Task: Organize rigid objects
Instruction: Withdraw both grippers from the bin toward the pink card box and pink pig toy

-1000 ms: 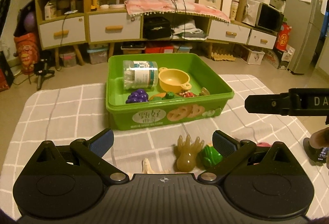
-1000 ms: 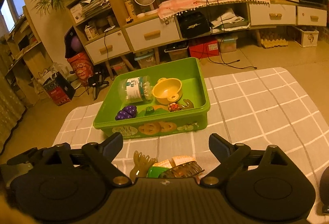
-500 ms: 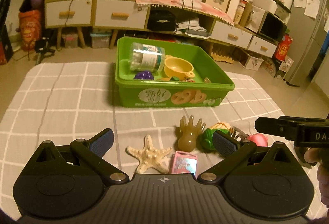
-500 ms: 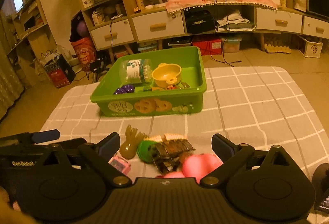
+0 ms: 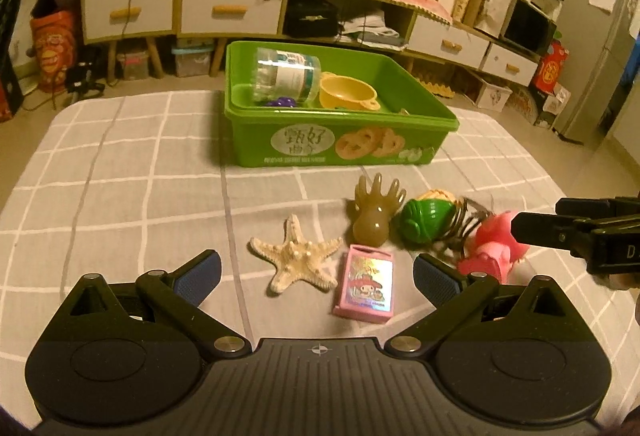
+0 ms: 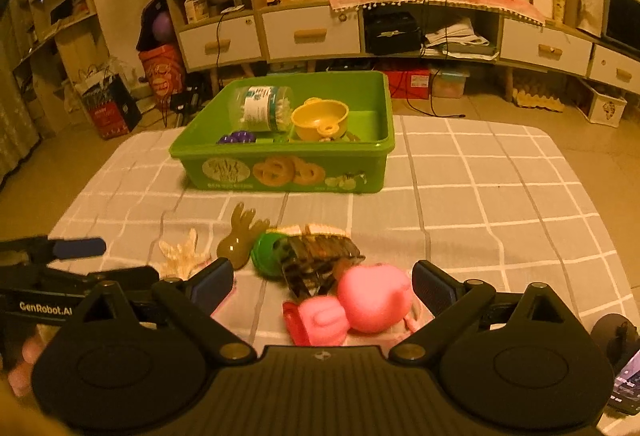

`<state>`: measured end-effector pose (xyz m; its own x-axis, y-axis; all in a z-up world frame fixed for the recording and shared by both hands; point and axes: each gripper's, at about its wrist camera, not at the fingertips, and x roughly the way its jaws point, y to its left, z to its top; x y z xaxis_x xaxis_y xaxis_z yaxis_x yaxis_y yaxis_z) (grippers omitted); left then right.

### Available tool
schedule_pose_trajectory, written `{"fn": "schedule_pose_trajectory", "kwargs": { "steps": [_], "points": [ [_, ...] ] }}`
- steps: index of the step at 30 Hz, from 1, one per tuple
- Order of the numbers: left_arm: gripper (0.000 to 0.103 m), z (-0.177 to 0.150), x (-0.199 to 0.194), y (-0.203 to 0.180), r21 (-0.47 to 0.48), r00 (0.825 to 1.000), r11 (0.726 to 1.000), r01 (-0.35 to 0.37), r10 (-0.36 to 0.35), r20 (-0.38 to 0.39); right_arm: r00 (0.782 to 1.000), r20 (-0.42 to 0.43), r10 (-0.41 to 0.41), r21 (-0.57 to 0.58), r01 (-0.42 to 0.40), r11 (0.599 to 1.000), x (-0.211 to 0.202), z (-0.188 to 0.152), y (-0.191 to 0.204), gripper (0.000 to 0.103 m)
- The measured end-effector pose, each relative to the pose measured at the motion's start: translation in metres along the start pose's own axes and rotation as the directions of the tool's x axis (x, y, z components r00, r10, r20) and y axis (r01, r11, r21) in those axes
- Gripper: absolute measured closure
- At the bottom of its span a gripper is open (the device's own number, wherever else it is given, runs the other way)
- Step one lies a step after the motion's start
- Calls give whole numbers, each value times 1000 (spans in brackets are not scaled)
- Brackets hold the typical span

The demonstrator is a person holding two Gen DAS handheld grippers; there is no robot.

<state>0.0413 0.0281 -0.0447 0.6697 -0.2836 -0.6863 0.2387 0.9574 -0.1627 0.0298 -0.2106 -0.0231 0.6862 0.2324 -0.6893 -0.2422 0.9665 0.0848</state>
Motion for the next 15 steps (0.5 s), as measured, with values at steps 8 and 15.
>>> {"fn": "schedule_pose_trajectory", "kwargs": {
  "steps": [8,15],
  "points": [
    [2,-19,8,-11,78,999,997,0,4,-39,998,-61,-25,-44,23,999,7,-23,-4,28],
    [2,-35,18,-24,153,997,988,-5,17,-79,990,-137,-29,-55,22,998,12,-45,-14,28]
  ]
}}
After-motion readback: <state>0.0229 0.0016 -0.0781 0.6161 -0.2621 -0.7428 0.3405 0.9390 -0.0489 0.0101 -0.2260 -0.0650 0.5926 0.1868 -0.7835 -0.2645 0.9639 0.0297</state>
